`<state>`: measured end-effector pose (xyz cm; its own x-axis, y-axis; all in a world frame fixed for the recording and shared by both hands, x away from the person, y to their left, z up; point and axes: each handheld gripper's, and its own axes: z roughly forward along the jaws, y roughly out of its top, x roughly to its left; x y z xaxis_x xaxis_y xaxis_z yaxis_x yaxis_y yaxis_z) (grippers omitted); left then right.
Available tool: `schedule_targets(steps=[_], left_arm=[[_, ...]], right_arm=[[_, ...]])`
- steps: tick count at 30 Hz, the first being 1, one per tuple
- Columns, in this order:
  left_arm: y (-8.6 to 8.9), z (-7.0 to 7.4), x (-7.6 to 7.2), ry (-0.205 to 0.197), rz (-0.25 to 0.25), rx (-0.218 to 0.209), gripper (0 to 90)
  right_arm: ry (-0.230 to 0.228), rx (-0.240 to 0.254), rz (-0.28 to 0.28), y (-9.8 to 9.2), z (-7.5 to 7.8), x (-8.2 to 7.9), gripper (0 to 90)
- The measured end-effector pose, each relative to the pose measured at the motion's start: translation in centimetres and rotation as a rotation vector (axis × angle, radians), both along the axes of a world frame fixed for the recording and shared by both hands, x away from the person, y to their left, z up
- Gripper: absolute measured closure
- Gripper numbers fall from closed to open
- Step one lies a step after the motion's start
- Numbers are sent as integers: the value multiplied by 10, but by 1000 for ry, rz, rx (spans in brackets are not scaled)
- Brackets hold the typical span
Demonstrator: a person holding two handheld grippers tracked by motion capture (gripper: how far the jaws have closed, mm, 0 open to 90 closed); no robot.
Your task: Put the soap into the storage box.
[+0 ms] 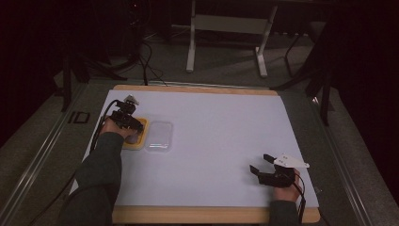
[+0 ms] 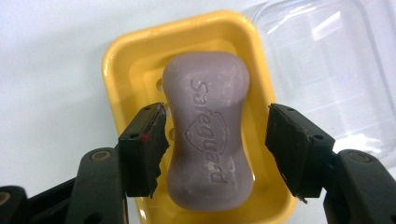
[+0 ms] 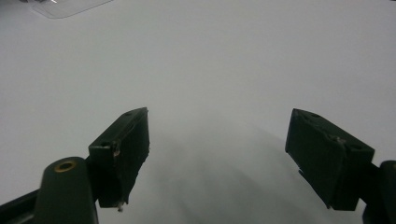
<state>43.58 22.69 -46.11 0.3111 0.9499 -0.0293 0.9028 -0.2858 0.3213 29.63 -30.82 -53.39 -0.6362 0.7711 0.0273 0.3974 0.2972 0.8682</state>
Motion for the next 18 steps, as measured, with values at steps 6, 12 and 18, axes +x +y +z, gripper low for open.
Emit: schedule_targets(steps=[6, 12, 18], left_arm=[[-2, 9, -11, -44, -66, -25, 406], [-11, 15, -23, -77, -171, -34, 417], [-24, 18, -37, -105, -275, -34, 418]], right_arm=[[0, 0, -1, 0, 0, 0, 213], [2, 1, -2, 0, 0, 0, 213], [2, -1, -2, 0, 0, 0, 213]])
